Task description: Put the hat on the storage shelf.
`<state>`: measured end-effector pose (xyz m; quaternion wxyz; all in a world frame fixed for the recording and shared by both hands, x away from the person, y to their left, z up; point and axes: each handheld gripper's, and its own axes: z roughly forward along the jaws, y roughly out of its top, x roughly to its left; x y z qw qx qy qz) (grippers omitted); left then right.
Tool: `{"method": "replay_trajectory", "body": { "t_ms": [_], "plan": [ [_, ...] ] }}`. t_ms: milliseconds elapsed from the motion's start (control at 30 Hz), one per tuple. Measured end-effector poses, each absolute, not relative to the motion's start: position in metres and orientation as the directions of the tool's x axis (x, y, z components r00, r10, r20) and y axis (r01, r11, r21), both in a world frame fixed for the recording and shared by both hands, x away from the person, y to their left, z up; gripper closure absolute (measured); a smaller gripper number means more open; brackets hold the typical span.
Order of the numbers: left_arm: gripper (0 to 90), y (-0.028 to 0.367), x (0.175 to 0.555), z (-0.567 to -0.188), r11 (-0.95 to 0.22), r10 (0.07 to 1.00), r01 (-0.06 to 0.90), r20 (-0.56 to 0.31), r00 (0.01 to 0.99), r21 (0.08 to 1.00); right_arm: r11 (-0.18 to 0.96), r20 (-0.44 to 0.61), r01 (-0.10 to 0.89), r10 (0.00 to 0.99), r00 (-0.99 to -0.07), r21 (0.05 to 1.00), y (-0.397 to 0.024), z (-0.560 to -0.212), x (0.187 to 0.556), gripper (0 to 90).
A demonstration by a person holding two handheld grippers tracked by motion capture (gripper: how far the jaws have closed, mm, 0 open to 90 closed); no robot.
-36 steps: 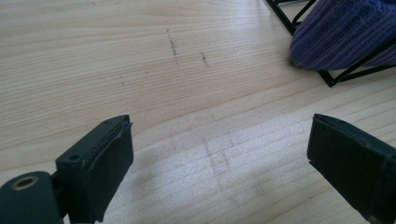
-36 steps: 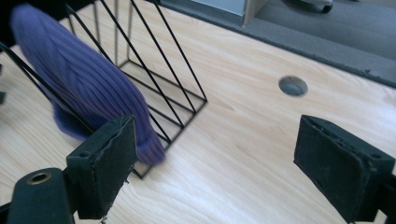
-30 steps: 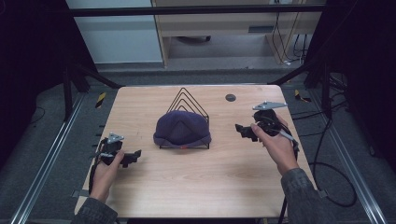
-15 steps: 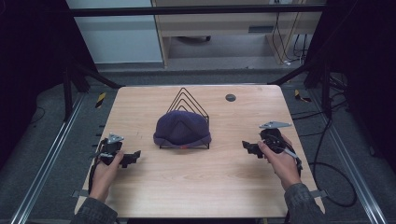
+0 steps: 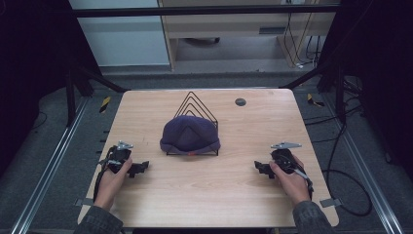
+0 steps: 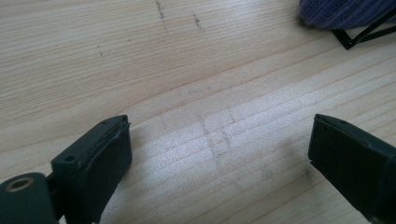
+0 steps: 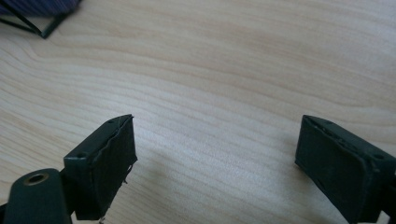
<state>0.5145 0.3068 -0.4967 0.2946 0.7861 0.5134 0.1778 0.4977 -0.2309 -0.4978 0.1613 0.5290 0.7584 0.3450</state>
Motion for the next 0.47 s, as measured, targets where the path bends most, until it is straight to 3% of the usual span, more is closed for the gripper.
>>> {"method": "replay_trajectory", "body": {
  "t_ms": [467],
  "plan": [
    [0.0, 0.302, 0.512, -0.501, -0.342, 0.899, 0.682, 0.015, 0.437, 0.646, 0.251, -0.001, 0.632, 0.93, -0.368, 0.734, -0.216, -0.512, 0.488, 5.0]
  ]
}}
